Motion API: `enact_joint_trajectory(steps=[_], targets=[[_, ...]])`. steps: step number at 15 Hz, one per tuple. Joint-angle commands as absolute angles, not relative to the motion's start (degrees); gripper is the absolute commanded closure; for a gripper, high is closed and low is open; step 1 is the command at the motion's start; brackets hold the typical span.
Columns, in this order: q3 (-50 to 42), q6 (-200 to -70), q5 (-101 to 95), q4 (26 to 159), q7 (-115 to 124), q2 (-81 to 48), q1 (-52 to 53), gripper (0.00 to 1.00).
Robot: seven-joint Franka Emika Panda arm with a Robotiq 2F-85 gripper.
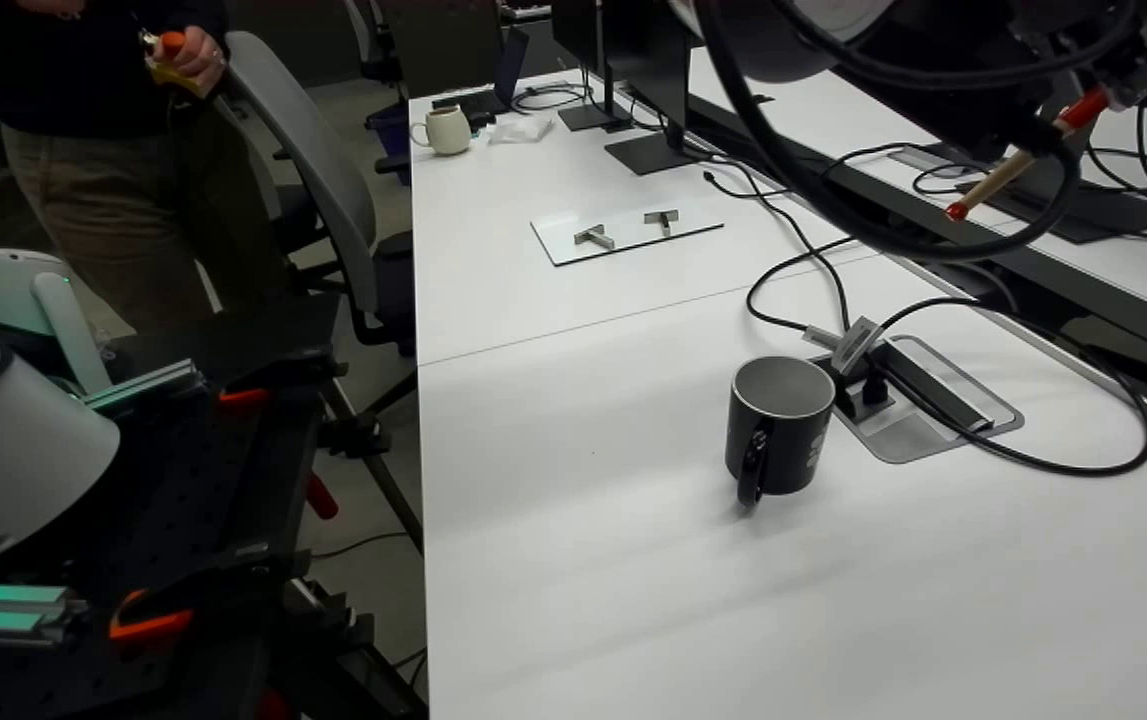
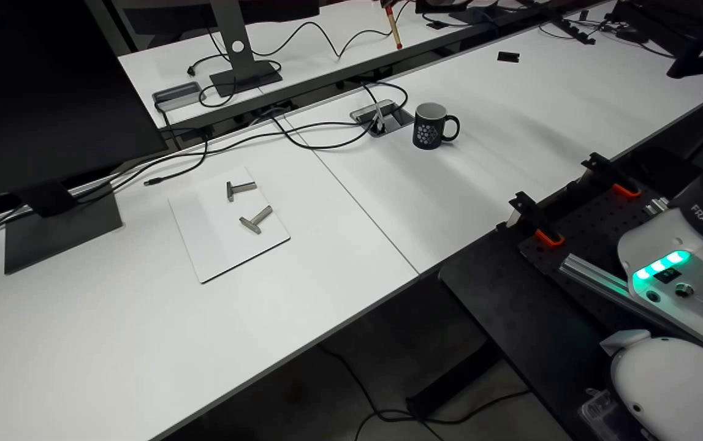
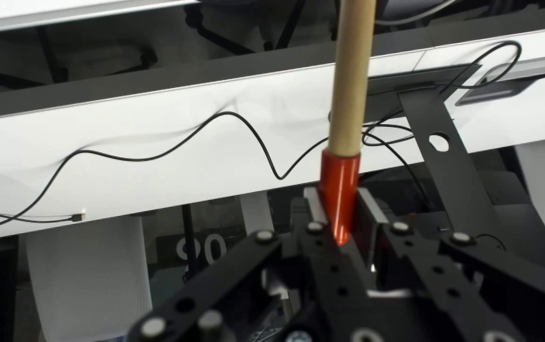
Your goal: Pick up the miniature baseball bat from the table and put it inside the black mug
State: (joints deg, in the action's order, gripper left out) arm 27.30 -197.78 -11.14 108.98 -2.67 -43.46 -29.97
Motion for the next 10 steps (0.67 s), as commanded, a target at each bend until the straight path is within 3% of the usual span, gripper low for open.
enact_joint_trajectory(steps=[1, 6, 10], targets=[[24.9, -198.3, -9.9, 109.7, -3.1, -43.2, -28.5, 0.93], [18.2, -198.2, -10.0, 110.8, 0.6, -42.4, -24.2, 0.93], [17.8, -198.1, -10.3, 112.2, 2.0, -42.2, -23.9, 0.93]])
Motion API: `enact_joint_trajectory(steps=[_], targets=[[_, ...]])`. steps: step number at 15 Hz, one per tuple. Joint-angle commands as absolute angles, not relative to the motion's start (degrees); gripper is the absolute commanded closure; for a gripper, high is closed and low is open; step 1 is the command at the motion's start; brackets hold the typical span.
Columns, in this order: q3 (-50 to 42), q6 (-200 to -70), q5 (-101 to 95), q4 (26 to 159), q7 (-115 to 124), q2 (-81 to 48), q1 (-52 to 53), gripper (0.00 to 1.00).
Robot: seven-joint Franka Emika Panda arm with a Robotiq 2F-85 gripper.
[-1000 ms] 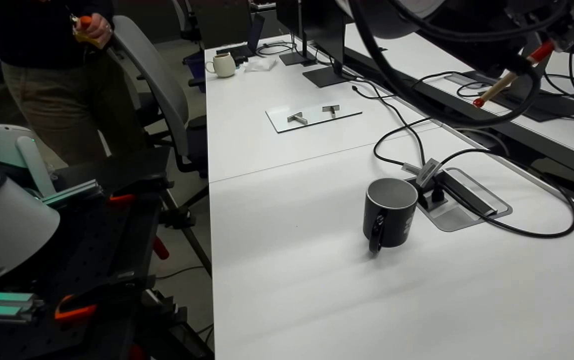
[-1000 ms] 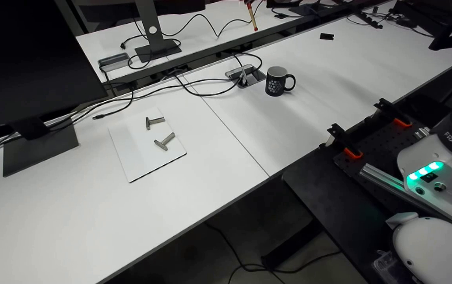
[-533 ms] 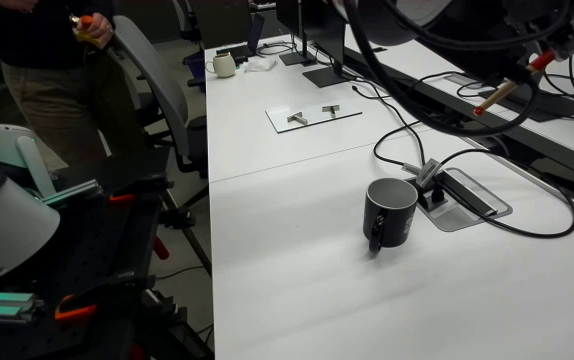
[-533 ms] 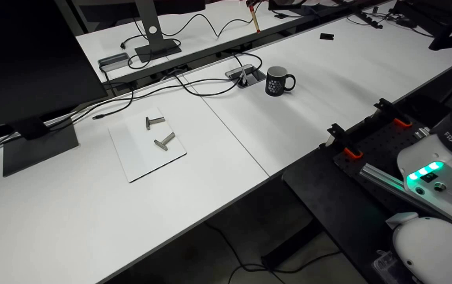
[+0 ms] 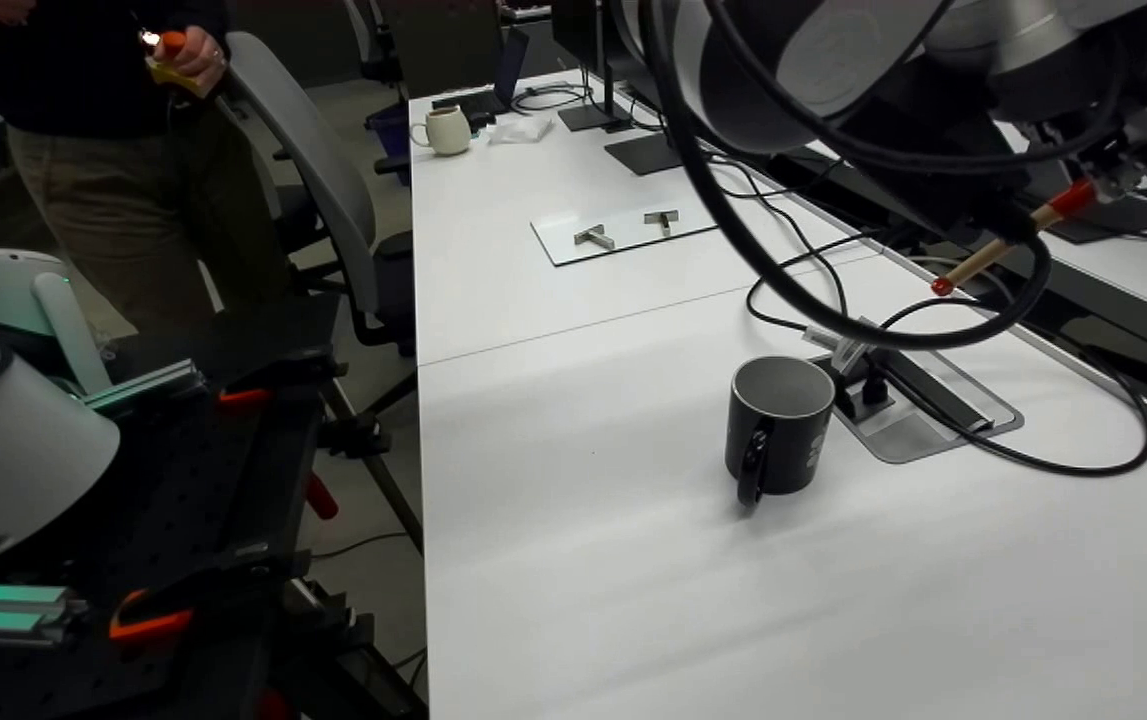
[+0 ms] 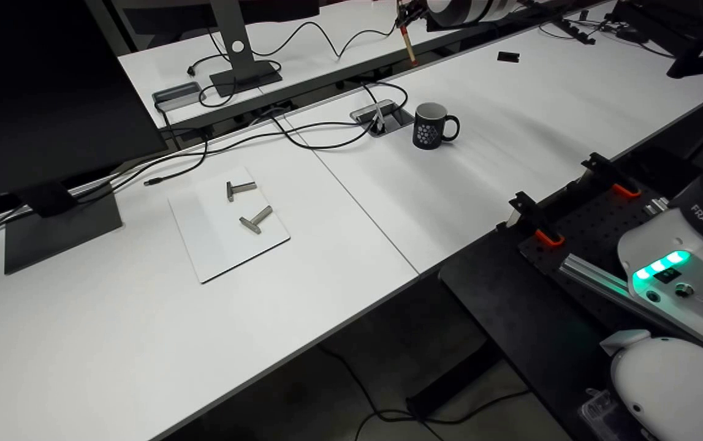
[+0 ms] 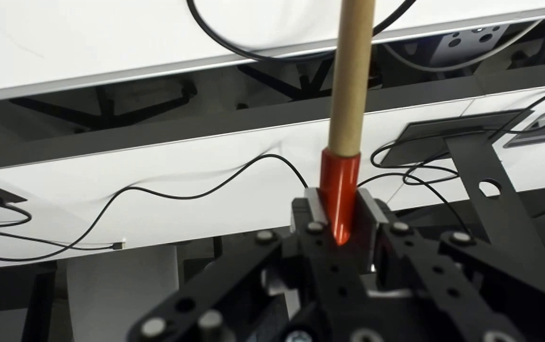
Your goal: Pick up the miniature baseball bat from the table and put it inside the black mug
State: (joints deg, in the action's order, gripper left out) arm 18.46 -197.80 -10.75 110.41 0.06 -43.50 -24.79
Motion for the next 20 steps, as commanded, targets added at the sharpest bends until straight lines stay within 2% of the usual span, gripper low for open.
enact_joint_trajectory(steps=[1, 6, 7, 8, 12, 13, 20], targets=[[18.6, -198.1, -10.8, 112.7, 2.3, -42.2, -24.5, 0.93], [24.1, -198.1, -12.5, 117.0, 1.2, -41.9, -29.8, 0.93], [21.3, -197.8, -11.1, 113.9, 1.0, -43.5, -26.6, 0.93], [21.8, -197.8, -11.2, 114.3, 0.9, -43.5, -27.0, 0.7], [21.6, -197.8, -11.2, 114.2, 0.9, -43.5, -26.9, 0.7], [21.6, -197.8, -11.2, 114.2, 0.9, -43.5, -26.9, 0.93], [19.5, -198.4, -12.0, 114.6, 1.6, -45.2, -26.7, 0.93]])
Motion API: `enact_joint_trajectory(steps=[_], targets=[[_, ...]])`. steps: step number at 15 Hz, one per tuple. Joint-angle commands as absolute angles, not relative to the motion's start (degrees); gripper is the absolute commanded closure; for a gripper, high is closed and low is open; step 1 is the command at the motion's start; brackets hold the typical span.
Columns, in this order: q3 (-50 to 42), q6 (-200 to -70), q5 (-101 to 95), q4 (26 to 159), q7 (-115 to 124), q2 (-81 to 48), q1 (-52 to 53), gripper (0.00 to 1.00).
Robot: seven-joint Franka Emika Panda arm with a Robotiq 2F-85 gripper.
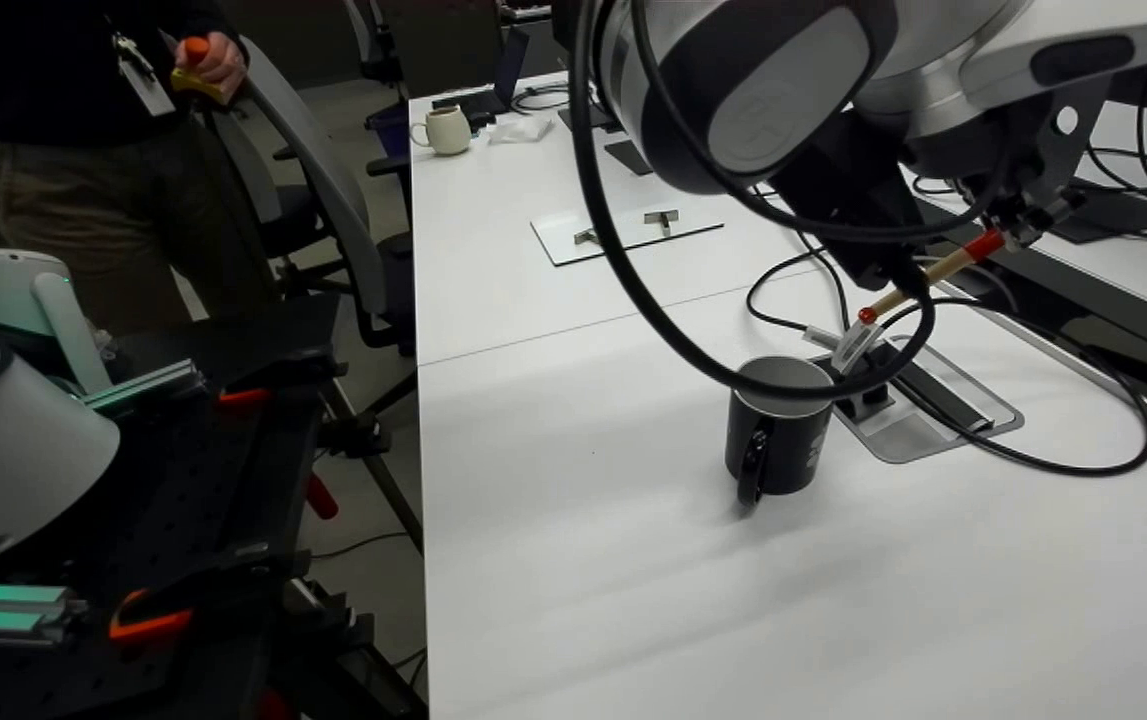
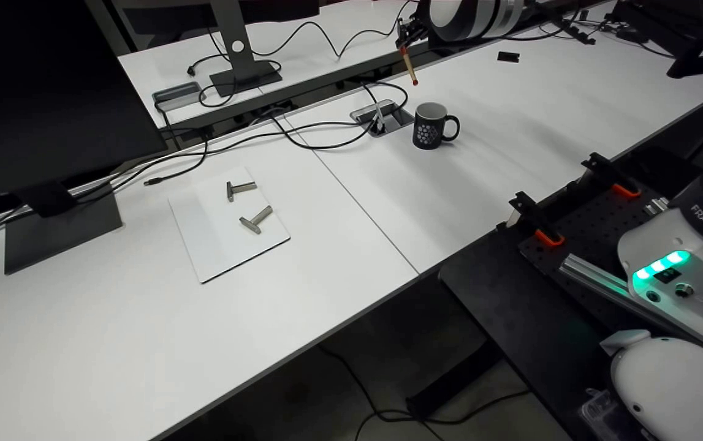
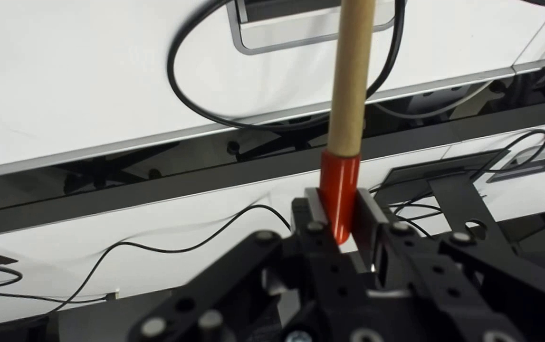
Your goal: Pick up the miniature baseball bat from the table and put it inside the black mug
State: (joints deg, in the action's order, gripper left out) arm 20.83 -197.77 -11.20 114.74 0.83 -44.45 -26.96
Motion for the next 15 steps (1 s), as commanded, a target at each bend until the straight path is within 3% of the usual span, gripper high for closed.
enact_joint_trajectory(steps=[1, 15], targets=[[19.1, -198.4, -11.8, 114.5, 1.6, -45.4, -26.7, 0.93], [16.3, -198.2, -10.1, 120.7, 3.3, -38.2, -25.1, 0.93]])
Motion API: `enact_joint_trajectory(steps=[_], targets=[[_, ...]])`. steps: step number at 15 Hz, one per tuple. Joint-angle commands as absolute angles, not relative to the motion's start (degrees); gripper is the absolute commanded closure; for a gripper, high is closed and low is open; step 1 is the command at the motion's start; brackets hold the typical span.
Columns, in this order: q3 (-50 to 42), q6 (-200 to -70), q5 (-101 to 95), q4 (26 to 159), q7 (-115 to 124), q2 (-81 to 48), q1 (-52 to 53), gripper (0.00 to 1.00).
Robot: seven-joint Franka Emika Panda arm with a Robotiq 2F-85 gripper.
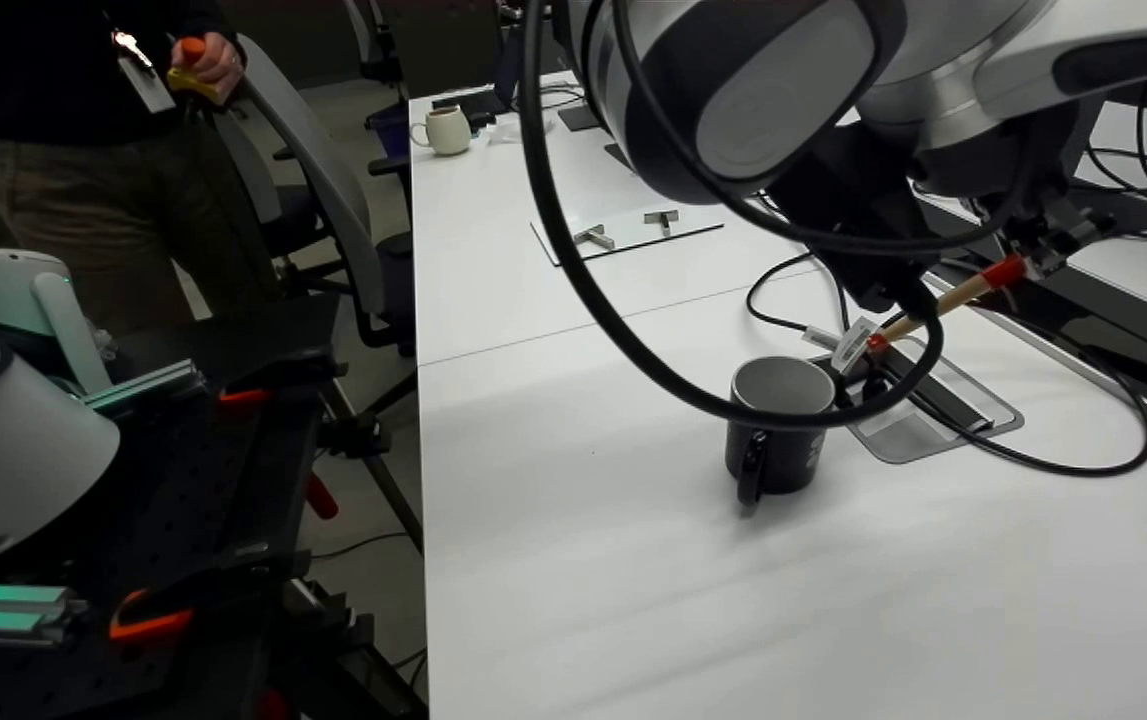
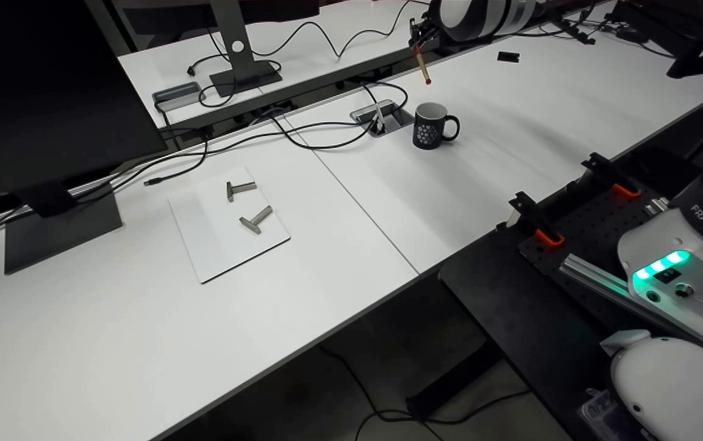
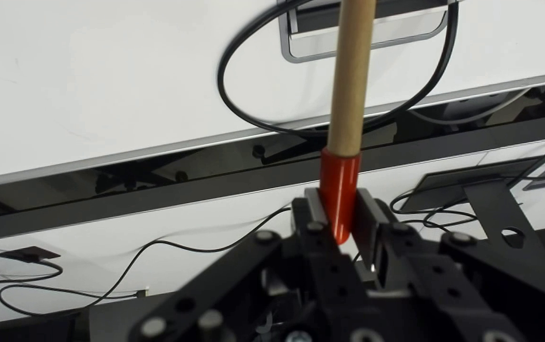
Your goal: Pick up the miniature baseball bat from the table and put it inside the black mug
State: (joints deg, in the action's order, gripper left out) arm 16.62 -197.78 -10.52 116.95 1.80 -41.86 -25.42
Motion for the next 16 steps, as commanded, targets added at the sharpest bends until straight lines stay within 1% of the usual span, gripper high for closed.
enact_joint_trajectory(steps=[1, 8, 11, 13, 16], targets=[[16.4, -198.2, -10.1, 121.2, 3.5, -37.7, -25.1, 0.93], [16.8, -198.0, -9.3, 122.6, 5.7, -34.9, -24.9, 0.93], [15.0, -197.9, -7.8, 119.4, 5.9, -34.6, -22.8, 0.93], [17.3, -197.9, -6.9, 116.4, 3.5, -35.5, -24.4, 0.93], [17.4, -197.8, -8.3, 110.8, 1.3, -37.1, -24.2, 0.93]])
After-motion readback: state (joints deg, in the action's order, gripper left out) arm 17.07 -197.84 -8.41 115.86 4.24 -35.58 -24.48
